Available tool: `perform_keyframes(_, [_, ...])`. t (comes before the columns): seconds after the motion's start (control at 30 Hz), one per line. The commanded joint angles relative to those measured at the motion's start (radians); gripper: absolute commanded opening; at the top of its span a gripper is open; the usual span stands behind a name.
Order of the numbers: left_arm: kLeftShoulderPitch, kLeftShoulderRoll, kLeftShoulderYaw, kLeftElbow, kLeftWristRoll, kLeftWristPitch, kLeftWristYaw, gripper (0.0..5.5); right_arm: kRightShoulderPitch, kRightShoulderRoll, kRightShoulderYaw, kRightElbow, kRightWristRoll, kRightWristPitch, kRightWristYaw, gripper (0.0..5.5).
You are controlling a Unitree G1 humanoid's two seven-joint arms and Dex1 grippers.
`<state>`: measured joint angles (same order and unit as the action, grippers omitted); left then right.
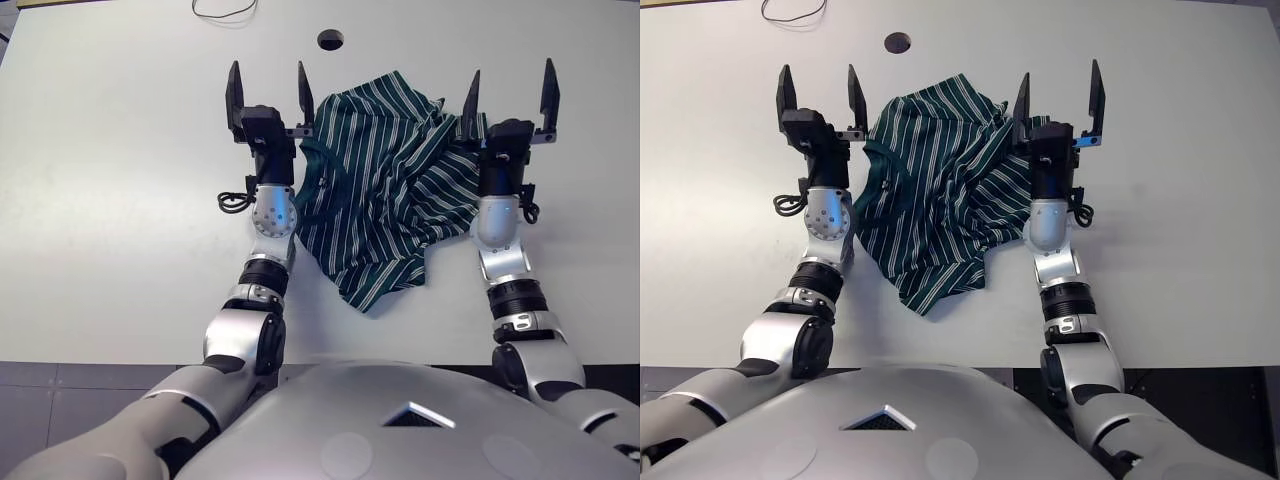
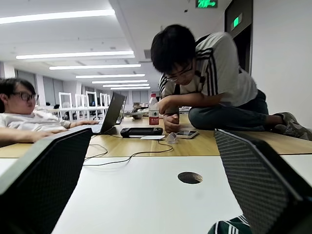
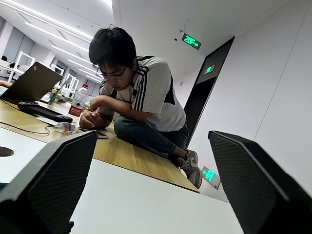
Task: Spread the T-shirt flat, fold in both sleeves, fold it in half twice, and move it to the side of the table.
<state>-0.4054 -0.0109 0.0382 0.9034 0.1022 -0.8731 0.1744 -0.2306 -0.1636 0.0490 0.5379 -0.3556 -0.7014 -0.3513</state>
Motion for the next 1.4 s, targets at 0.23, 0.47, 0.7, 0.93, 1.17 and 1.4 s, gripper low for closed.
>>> perform_keyframes(0.23, [-0.063, -0.002, 0.006, 0.097, -0.023, 0.005, -0.037, 4.65, -0.055, -0.01, -0.022, 0.08, -0.009, 0.002, -0.046, 4.19])
perform_keyframes(0.47, [-0.057, -0.013, 0.008, 0.1, -0.056, -0.028, -0.092, 4.65, -0.057, -0.015, -0.026, 0.088, 0.03, -0.012, -0.005, 4.19])
perform_keyframes(0.7, [-0.037, -0.019, 0.026, 0.073, -0.093, -0.047, -0.121, 4.65, -0.061, -0.023, -0.014, 0.077, 0.036, 0.005, 0.033, 4.19])
perform_keyframes(0.93, [-0.012, -0.013, 0.045, 0.061, -0.097, -0.057, -0.11, 4.65, -0.081, -0.053, 0.009, 0.108, -0.024, 0.012, 0.03, 4.19])
perform_keyframes(1.17, [0.0, -0.007, 0.053, 0.048, -0.088, -0.058, -0.102, 4.65, -0.08, -0.137, 0.006, 0.082, -0.084, 0.017, 0.016, 4.19])
perform_keyframes(1.4, [0.004, -0.001, 0.057, 0.041, -0.085, -0.06, -0.094, 4.65, -0.074, -0.179, 0.007, 0.053, -0.105, 0.029, 0.014, 4.19])
